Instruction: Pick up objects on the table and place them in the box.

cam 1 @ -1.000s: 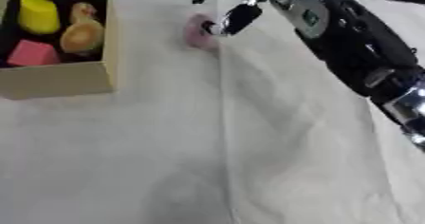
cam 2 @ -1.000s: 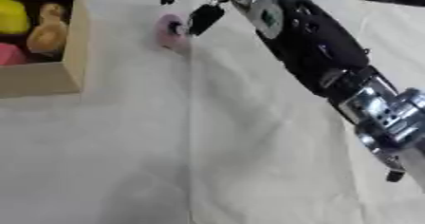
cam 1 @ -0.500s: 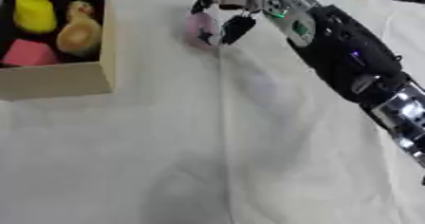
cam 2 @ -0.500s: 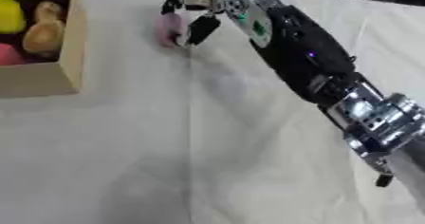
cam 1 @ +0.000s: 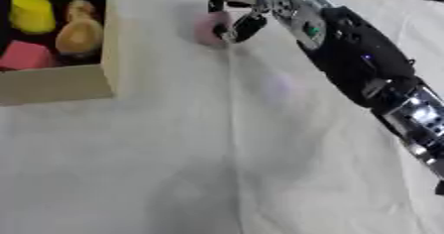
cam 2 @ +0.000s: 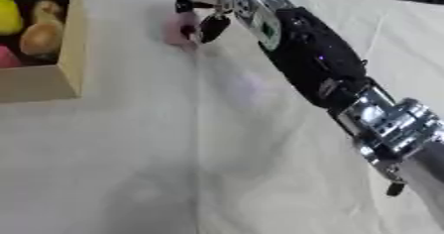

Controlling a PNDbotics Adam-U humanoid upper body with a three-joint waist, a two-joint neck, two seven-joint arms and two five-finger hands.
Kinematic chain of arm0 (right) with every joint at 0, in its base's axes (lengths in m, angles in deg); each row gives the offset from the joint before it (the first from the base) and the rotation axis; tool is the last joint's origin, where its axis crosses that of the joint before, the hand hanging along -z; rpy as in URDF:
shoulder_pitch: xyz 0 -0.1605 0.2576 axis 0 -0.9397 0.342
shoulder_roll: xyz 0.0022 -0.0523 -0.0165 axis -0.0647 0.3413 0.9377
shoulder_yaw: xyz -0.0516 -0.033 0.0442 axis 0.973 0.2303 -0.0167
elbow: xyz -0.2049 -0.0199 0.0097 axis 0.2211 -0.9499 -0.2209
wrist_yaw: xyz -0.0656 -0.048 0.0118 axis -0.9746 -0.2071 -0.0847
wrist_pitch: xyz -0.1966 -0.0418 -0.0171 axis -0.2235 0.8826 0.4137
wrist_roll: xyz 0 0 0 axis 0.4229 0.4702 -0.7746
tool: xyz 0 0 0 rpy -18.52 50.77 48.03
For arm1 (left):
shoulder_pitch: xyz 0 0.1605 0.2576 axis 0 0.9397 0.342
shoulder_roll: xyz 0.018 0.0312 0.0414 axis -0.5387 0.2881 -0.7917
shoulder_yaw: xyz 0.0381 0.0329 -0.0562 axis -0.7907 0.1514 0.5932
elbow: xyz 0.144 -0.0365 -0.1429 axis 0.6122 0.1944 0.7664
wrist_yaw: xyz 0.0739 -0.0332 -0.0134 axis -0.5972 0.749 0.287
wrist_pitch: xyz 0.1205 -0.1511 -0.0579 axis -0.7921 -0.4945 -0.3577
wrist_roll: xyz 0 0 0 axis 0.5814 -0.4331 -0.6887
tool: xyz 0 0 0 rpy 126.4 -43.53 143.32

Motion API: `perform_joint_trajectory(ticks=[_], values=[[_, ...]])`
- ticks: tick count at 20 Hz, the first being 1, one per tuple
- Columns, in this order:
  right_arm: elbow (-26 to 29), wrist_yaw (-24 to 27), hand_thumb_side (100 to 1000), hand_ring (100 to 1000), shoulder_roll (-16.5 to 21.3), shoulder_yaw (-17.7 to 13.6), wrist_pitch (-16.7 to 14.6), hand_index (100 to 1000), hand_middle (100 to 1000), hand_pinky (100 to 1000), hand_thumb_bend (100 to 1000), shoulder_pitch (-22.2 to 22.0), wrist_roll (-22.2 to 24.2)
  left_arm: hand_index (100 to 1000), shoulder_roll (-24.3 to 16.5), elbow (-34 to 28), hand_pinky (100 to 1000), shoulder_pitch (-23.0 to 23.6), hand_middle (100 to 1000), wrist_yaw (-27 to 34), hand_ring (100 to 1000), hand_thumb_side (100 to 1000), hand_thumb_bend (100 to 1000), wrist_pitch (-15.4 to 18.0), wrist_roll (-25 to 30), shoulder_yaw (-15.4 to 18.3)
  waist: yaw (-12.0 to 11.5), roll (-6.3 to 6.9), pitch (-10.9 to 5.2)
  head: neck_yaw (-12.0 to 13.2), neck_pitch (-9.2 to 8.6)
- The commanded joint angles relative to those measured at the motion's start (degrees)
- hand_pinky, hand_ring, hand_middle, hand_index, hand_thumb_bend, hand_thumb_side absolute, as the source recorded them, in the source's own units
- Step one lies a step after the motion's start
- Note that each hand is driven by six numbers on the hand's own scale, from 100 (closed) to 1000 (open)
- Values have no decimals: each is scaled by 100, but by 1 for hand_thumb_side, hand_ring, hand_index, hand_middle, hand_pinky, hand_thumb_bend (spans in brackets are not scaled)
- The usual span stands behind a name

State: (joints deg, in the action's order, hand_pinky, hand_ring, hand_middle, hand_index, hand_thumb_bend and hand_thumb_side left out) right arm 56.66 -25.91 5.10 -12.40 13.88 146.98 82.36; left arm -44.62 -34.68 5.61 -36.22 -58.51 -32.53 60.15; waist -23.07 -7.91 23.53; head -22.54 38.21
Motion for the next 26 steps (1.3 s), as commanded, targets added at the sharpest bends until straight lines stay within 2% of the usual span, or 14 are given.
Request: perform_joint_trajectory(ticks=[1, 6, 7, 8, 11, 16, 21, 26], values=[[268, 106, 100, 721, 104, -116, 144, 554, 495, 858, 100, 215, -253, 903, -199, -49, 836, -54, 784, -15, 803, 826, 601, 22, 3, 45, 19, 86, -190, -37, -17], [536, 103, 100, 714, 14, -199, 325, 568, 501, 860, 100, 598, -330, 903, -227, -53, 837, -32, 784, -14, 804, 825, 601, 28, 7, 50, 28, 88, -277, -61, 15], [568, 119, 196, 711, -48, -215, 357, 569, 503, 860, 100, 711, -330, 903, -231, -55, 837, -27, 784, -10, 804, 824, 601, 29, 4, 54, 16, 89, -299, -76, 24], [591, 131, 100, 708, -125, -227, 381, 568, 499, 859, 100, 822, -329, 903, -230, -59, 837, -24, 785, -3, 804, 823, 601, 30, -1, 59, -2, 90, -319, -100, 35], [607, 119, 100, 708, -420, -210, 407, 570, 501, 860, 100, 1140, -299, 903, -216, -75, 837, -22, 785, 31, 804, 823, 601, 33, -11, 63, -137, 90, -386, -224, 41], [528, -164, 100, 710, -934, -63, 260, 571, 504, 861, 100, 1449, -200, 903, -234, -139, 838, -58, 785, 128, 804, 819, 603, 35, -65, 114, -501, 94, -465, -571, -23], [205, -500, 100, 703, -1479, 34, 63, 572, 504, 857, 100, 1549, -109, 903, -278, -271, 837, -155, 784, 429, 804, 811, 604, 57, -208, 258, -768, 105, -453, -955, -71], [-157, -762, 100, 707, -1999, 58, -83, 579, 508, 856, 100, 1589, -183, 903, -236, -355, 838, -242, 785, 644, 805, 810, 604, 66, -279, 314, -903, 84, -416, -1106, -122]])
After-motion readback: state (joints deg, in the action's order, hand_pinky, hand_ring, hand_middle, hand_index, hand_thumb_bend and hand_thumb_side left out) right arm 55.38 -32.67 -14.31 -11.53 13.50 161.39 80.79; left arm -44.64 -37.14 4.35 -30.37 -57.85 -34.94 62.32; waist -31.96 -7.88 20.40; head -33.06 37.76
